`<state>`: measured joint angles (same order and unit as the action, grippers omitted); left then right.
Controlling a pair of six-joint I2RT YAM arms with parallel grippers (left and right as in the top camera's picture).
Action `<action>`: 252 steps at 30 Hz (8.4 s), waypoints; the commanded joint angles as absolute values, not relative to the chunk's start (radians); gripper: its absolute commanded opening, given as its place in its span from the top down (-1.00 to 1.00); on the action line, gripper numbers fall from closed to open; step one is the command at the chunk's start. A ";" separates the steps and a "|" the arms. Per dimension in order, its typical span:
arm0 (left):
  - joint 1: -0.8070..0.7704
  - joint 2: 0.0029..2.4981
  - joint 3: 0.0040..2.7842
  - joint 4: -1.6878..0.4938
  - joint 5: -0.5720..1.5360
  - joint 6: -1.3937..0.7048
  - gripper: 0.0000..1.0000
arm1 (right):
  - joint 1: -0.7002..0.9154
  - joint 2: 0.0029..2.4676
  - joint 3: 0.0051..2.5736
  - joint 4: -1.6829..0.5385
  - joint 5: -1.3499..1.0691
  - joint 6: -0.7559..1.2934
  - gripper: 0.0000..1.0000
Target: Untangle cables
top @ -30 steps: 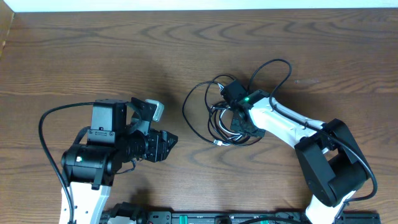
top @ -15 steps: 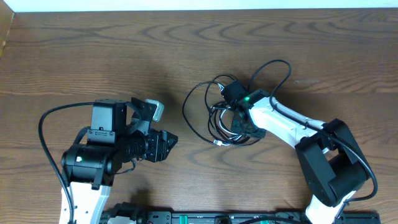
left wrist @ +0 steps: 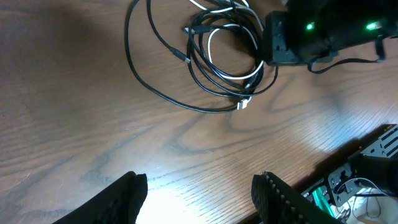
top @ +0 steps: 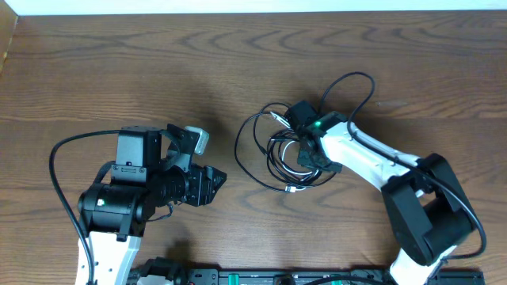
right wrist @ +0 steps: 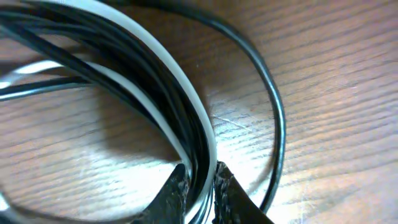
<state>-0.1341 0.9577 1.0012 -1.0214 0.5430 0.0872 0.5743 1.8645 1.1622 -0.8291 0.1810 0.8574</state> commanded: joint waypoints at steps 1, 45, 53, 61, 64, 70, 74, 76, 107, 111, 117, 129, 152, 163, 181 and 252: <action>-0.137 0.960 1.020 -1.024 0.533 0.109 -0.20 | 0.568 1.782 1.185 -0.829 0.211 0.836 0.76; -0.137 0.960 1.020 -1.031 0.533 0.109 -0.20 | 0.571 1.748 1.036 -0.681 0.215 0.472 0.35; -0.137 0.960 1.020 -1.032 0.533 0.109 -0.20 | 0.571 1.748 1.032 -0.680 0.202 0.512 0.47; -0.137 0.960 1.020 -1.032 0.533 0.109 -0.20 | 0.571 1.748 1.032 -0.673 0.199 0.539 0.46; -0.137 0.960 1.020 -1.032 0.533 0.109 -0.20 | 0.571 1.748 1.032 -0.666 0.199 0.546 0.46; -0.137 0.960 1.019 -1.032 0.533 0.109 -0.20 | 0.571 1.748 1.032 -0.657 0.199 0.546 0.46; -0.137 0.960 1.019 -1.032 0.533 0.109 -0.20 | 0.571 1.753 1.030 -0.655 0.199 0.561 0.46; -0.137 0.960 1.019 -1.032 0.533 0.109 -0.20 | 0.571 1.753 1.023 -0.649 0.199 0.572 0.47; -0.137 0.960 1.019 -1.036 0.533 0.109 -0.20 | 0.571 1.752 0.953 -0.571 0.146 0.591 0.97; -0.137 0.960 1.019 -1.036 0.533 0.109 -0.20 | 0.571 1.736 1.003 -0.614 0.143 0.590 0.97; -0.137 0.960 1.018 -1.044 0.533 0.109 -0.19 | 0.571 1.668 1.192 -0.743 0.143 0.536 0.97; -0.137 0.960 1.018 -1.035 0.582 0.108 0.85 | 0.570 1.516 1.518 -0.811 0.176 0.439 0.97; -0.278 1.103 1.018 -0.771 0.808 0.112 0.85 | 0.570 1.076 1.603 -0.751 0.076 0.208 0.97; -0.522 1.135 1.019 -0.649 0.625 0.104 0.82 | 0.570 1.143 1.602 -0.983 0.260 0.279 -0.04; -0.474 0.778 1.050 -0.799 0.215 0.093 -0.64 | 0.570 1.604 1.443 -1.153 0.210 0.298 -0.99; -0.474 0.761 1.050 -0.942 0.168 0.093 -0.74 | 0.590 1.351 1.581 -0.847 0.151 0.317 0.97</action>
<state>-0.4786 0.7582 1.0290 -0.9386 0.1768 0.0940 0.5869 1.4322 1.5311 -0.8410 0.1383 0.4706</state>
